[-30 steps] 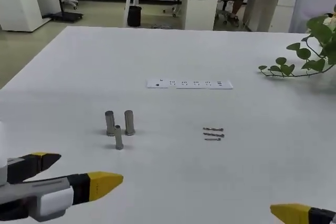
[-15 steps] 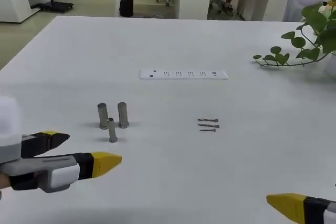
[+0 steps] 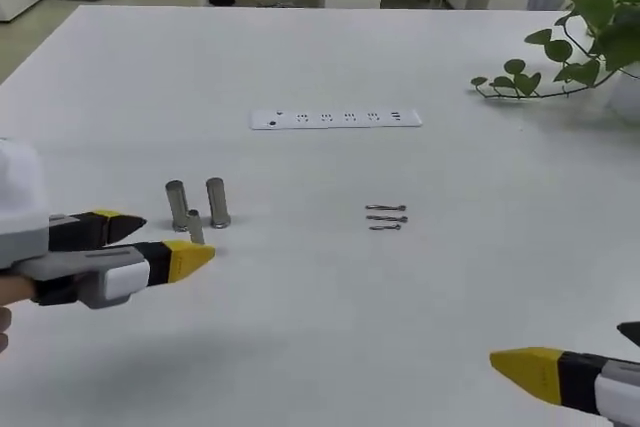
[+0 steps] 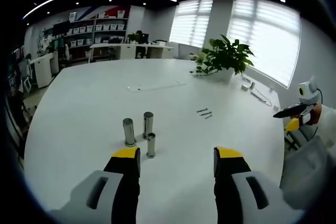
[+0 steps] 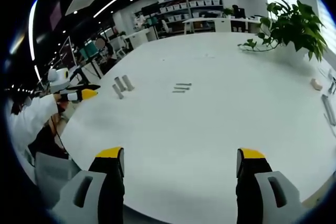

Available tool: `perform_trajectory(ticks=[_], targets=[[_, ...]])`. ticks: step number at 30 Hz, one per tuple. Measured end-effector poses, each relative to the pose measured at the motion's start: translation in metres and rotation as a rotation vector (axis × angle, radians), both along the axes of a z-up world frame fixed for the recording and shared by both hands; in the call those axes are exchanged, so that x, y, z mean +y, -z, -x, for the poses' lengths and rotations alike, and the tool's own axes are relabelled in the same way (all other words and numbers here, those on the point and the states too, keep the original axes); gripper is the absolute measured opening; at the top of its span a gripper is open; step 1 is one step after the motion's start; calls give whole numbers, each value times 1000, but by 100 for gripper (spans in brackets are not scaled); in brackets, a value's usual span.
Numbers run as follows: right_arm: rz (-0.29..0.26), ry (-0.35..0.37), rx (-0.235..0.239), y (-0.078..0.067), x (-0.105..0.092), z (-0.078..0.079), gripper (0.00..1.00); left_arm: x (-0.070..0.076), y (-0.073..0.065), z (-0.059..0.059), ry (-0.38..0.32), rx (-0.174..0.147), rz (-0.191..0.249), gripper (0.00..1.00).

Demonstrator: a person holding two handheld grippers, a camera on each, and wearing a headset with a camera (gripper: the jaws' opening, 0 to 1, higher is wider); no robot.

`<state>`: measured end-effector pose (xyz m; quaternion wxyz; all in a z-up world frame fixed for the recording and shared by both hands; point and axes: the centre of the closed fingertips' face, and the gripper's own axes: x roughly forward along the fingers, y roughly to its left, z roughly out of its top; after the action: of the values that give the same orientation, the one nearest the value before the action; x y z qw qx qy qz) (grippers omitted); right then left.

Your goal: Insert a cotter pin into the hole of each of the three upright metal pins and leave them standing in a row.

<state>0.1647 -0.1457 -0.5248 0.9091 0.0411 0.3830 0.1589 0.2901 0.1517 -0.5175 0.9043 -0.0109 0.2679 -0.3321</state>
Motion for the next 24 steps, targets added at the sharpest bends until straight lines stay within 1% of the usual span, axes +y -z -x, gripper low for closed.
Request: perform_trajectory(ticks=[4,7,8,9,11,15,17,18,22,24], targets=[[-3,2,5,2,0,-2,86,-1,4,-12,0,-8,-13,49],[-3,3,10,4,-1,-2,86,-1,8,-21,5,-10,-37,45],[-3,3,10,4,-2,-2,86,-1,9,-22,4,-10,-40,44],[-3,4,10,4,-2,-3,86,-1,11,-25,5,-12,-54,43],[-3,9,10,5,-3,-3,86,0,15,-29,12,-6,-69,41],[-5,12,16,7,-5,-2,86,0,21,-36,25,-8,-96,38],[-6,15,20,9,-6,-1,86,0,25,-39,20,5,-103,32],[-7,15,23,10,-6,-1,86,1,29,-41,21,10,-114,29],[-10,18,30,13,-5,0,86,2,38,-46,34,18,-151,29],[-11,21,32,14,-6,0,86,2,41,-49,40,18,-162,26]])
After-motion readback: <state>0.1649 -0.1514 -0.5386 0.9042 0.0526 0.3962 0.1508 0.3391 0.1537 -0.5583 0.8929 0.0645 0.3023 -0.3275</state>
